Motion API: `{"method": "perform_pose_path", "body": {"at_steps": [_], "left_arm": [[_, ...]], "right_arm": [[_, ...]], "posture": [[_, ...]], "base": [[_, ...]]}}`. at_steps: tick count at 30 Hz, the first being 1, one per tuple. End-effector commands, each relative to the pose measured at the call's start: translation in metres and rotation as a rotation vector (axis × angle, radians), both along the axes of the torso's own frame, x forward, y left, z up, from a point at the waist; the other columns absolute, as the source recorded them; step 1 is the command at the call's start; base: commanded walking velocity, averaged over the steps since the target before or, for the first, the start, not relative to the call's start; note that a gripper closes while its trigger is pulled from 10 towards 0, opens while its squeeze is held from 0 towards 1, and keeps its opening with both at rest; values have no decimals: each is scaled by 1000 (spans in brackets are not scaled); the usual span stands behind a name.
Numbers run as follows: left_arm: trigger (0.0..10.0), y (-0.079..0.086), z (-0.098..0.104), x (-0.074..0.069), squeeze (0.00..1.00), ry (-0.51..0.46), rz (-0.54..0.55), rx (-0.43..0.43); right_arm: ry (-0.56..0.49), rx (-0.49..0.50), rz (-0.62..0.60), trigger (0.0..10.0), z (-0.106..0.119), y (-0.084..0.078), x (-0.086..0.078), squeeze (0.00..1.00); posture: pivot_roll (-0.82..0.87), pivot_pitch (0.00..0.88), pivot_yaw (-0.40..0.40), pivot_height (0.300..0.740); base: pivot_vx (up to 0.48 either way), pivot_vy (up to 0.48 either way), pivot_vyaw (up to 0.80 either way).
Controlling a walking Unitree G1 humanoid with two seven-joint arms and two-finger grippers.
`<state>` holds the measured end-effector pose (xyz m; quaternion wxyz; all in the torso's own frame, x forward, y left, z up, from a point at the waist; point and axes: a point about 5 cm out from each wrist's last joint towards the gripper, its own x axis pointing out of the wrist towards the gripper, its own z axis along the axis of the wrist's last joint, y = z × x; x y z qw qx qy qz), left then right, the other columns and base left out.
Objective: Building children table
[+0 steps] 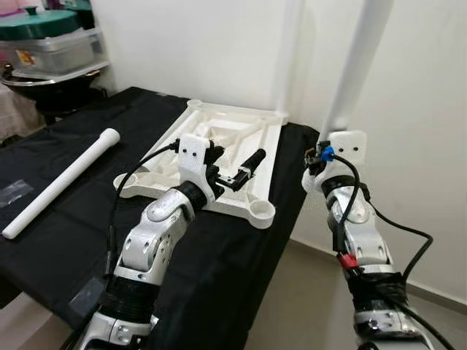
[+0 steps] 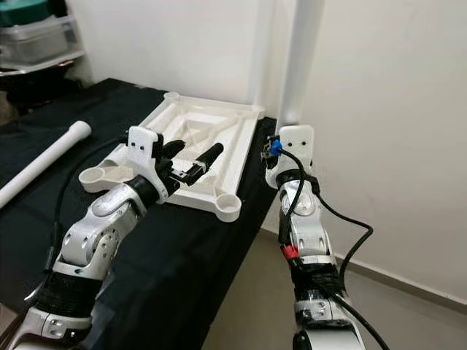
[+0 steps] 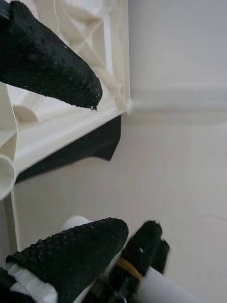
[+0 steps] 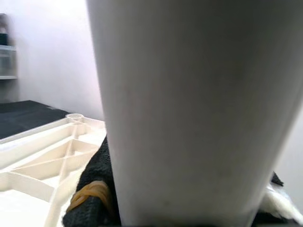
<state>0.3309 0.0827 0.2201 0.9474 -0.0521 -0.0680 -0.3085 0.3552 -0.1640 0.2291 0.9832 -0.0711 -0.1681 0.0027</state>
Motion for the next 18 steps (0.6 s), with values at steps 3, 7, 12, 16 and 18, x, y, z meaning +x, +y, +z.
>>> {"method": "perform_pose_path", "body": {"at_steps": [3, 7, 12, 16, 18], "left_arm": [[10000, 8, -16, 5, 0, 18, 114, 115], [10000, 5, -22, 7, 0, 47, 130, 104], [10000, -1, -21, 5, 0, 31, 119, 106], [10000, -3, -24, 2, 0, 13, 118, 129], [10000, -3, -26, 1, 0, 11, 123, 139]], "right_arm": [[27, -14, 27, 10000, -6, 15, -3, 0], [24, -29, 55, 10000, -6, 27, -7, 0], [23, -41, 69, 10000, -5, 30, -11, 0], [21, -56, 87, 10000, -2, 33, -15, 0], [15, -61, 96, 10000, 1, 36, -16, 0]], "posture": [[49, 0, -38, 740], [38, 0, -33, 740], [45, 0, -38, 740], [42, 0, -37, 740], [36, 0, -37, 740]], "base": [[0, -472, 800], [0, -472, 800], [0, -472, 800], [0, -472, 800], [0, -472, 800]]}}
